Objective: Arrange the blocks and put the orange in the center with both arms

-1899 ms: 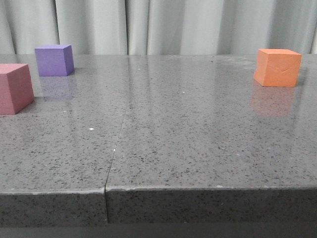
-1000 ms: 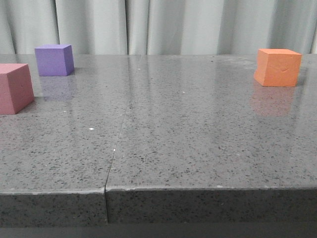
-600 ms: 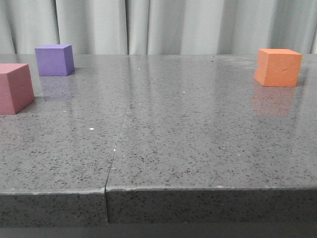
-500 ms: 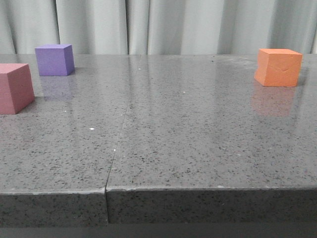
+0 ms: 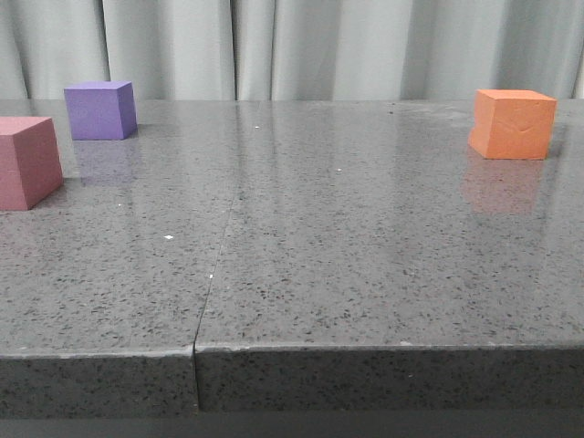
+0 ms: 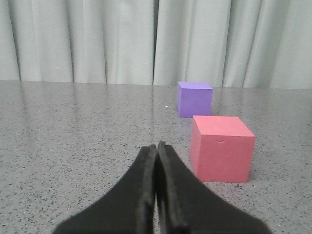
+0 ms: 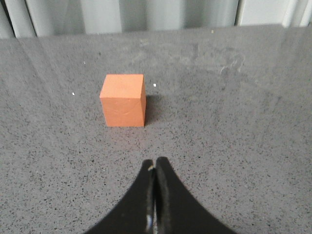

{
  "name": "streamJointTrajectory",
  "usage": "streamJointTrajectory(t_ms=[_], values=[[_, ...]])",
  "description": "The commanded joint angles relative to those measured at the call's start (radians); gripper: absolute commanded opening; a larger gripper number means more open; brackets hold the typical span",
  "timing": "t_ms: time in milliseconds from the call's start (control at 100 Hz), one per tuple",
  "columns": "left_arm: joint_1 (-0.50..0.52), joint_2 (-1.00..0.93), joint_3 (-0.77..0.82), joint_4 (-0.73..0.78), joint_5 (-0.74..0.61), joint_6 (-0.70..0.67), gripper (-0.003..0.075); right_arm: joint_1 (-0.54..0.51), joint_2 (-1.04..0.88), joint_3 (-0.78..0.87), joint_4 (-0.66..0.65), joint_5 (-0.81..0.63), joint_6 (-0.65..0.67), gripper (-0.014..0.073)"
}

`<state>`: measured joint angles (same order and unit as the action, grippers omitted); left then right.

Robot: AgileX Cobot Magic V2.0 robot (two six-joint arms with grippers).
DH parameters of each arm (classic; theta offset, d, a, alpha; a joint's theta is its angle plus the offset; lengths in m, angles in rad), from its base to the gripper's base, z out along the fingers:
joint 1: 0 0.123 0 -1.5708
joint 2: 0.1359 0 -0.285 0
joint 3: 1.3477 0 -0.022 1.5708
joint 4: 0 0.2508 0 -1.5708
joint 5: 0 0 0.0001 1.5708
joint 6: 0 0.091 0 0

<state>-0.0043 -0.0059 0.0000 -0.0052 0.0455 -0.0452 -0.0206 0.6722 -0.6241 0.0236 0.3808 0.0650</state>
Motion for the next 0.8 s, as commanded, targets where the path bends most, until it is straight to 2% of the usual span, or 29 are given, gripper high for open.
streamJointTrajectory(t_ms=[0, 80, 180, 320, 390, 490, 790], values=[[0.003, -0.029, 0.041, -0.006, -0.082, -0.002, -0.0020, -0.002, 0.071, -0.088, -0.006, -0.026, -0.006, -0.0050], [0.003, -0.029, 0.041, -0.006, -0.082, -0.002, -0.0020, -0.002, 0.128, -0.142, 0.014, -0.004, -0.006, 0.0017], [0.003, -0.029, 0.041, -0.006, -0.082, -0.002, -0.0020, -0.002, 0.199, -0.200, 0.042, 0.014, -0.006, 0.0182], [0.003, -0.029, 0.041, -0.006, -0.082, -0.002, -0.0020, -0.002, 0.274, -0.279, 0.045, 0.051, -0.006, 0.0533], [0.003, -0.029, 0.041, -0.006, -0.082, -0.002, -0.0020, -0.002, 0.311, -0.327, 0.045, 0.093, -0.006, 0.0672], [0.003, -0.029, 0.041, -0.006, -0.082, -0.002, -0.0020, -0.002, 0.367, -0.394, 0.045, 0.172, -0.006, 0.0635], [0.003, -0.029, 0.041, -0.006, -0.082, -0.002, -0.0020, 0.045, 0.567, -0.654, 0.054, 0.415, -0.006, 0.0633]])
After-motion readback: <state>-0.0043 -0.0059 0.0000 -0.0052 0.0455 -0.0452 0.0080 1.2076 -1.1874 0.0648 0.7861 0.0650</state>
